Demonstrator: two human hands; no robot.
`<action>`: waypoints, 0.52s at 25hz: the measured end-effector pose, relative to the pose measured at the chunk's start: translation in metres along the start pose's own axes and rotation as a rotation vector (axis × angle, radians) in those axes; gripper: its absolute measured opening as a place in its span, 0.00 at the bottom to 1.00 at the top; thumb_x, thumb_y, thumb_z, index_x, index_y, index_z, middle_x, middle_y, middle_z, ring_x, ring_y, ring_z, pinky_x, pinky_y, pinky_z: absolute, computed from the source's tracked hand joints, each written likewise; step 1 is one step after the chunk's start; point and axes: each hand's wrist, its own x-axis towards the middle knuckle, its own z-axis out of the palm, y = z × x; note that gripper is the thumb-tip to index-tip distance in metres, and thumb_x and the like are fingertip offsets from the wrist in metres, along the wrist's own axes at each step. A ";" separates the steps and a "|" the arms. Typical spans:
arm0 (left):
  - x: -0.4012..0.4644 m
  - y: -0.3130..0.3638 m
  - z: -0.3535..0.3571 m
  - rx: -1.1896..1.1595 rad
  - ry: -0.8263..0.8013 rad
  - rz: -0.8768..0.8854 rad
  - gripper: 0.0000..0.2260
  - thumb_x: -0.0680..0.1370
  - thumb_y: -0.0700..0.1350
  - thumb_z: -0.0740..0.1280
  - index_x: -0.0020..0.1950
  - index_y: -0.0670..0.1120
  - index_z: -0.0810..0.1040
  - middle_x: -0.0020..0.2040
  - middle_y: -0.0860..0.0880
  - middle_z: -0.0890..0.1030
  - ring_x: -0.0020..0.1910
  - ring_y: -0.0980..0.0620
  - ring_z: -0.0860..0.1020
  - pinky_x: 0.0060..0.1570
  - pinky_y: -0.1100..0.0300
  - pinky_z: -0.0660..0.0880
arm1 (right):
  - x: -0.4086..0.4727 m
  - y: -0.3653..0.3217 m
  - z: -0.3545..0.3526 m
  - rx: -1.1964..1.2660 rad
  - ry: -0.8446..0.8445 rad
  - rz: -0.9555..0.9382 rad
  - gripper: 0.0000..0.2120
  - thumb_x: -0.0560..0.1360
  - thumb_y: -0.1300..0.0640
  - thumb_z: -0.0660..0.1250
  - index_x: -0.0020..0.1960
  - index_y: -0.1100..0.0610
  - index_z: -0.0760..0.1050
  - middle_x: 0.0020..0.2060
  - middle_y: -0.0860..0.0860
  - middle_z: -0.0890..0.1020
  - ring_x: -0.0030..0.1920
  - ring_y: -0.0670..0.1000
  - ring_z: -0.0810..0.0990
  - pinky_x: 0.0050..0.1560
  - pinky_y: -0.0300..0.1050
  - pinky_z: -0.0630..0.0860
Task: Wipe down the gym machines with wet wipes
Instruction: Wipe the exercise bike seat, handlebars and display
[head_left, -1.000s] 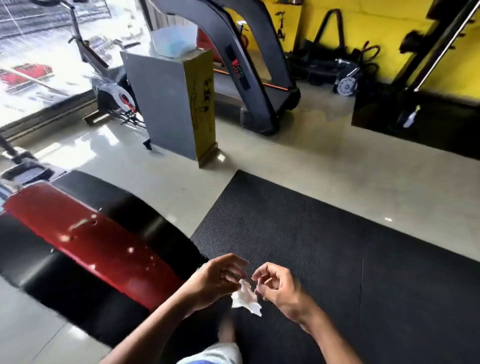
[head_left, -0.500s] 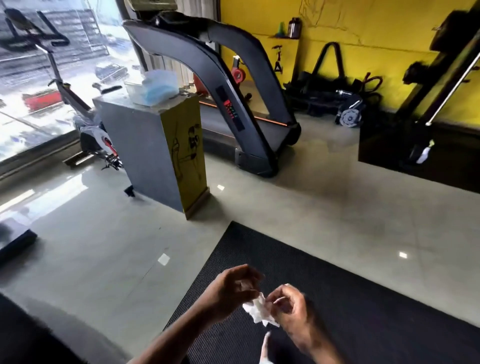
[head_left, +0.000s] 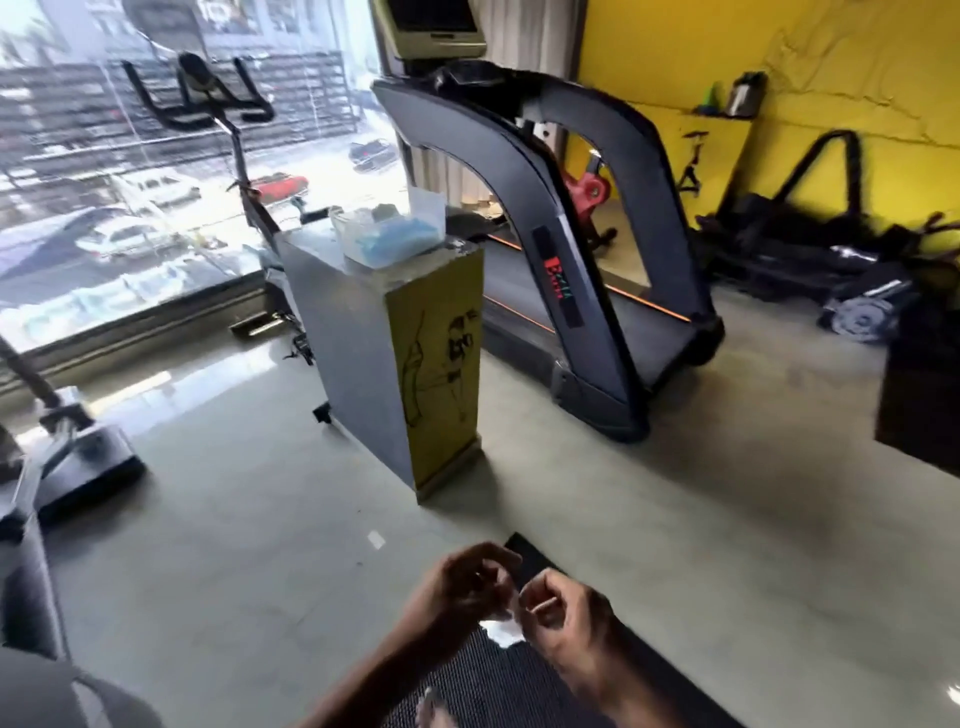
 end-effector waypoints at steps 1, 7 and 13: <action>0.022 0.002 -0.011 -0.010 0.031 -0.019 0.09 0.73 0.45 0.75 0.53 0.48 0.85 0.39 0.47 0.82 0.40 0.47 0.79 0.43 0.56 0.79 | 0.029 0.001 0.002 -0.010 -0.013 -0.003 0.19 0.74 0.34 0.71 0.41 0.51 0.78 0.35 0.39 0.83 0.37 0.40 0.83 0.39 0.39 0.78; 0.142 0.026 -0.109 0.340 0.037 0.031 0.06 0.79 0.52 0.74 0.54 0.54 0.85 0.49 0.54 0.85 0.43 0.54 0.81 0.44 0.59 0.78 | 0.205 -0.023 0.006 -0.065 -0.118 -0.056 0.03 0.76 0.55 0.75 0.47 0.48 0.82 0.41 0.35 0.84 0.43 0.38 0.84 0.43 0.32 0.77; 0.231 0.053 -0.216 0.147 0.294 -0.030 0.06 0.81 0.49 0.71 0.44 0.52 0.82 0.37 0.51 0.82 0.37 0.55 0.77 0.41 0.53 0.73 | 0.357 -0.083 0.037 0.089 -0.230 -0.070 0.04 0.76 0.52 0.75 0.49 0.49 0.81 0.41 0.42 0.85 0.42 0.42 0.84 0.42 0.37 0.78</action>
